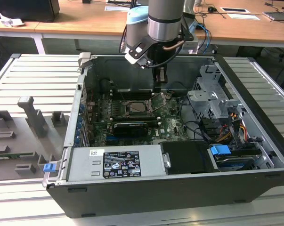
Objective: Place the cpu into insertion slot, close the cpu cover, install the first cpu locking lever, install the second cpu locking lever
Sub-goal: 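Close the cpu cover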
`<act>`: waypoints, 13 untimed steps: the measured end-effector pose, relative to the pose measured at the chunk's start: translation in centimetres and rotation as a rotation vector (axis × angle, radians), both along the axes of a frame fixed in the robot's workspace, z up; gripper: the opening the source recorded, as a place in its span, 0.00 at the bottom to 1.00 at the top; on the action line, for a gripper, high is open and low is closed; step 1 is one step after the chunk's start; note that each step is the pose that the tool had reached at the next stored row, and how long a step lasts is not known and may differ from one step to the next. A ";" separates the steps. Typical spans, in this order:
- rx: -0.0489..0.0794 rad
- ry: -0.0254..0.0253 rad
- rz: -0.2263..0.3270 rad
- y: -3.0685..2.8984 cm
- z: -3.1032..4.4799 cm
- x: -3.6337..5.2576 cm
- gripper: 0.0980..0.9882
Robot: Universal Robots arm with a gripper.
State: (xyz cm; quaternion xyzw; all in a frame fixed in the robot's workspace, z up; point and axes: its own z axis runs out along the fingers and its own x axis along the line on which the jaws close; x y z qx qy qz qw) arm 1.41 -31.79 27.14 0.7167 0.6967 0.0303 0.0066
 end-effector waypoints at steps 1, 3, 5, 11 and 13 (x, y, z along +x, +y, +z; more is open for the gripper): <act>0.000 0.0000 0.000 0.00 0.00 0.04 0.01; 0.000 0.0000 0.000 0.00 0.00 0.14 0.01; 0.000 0.0000 0.000 0.00 0.00 0.23 0.01; 0.000 0.0000 0.000 0.00 0.00 0.52 0.01; 0.000 0.0000 0.000 0.00 0.00 0.66 0.01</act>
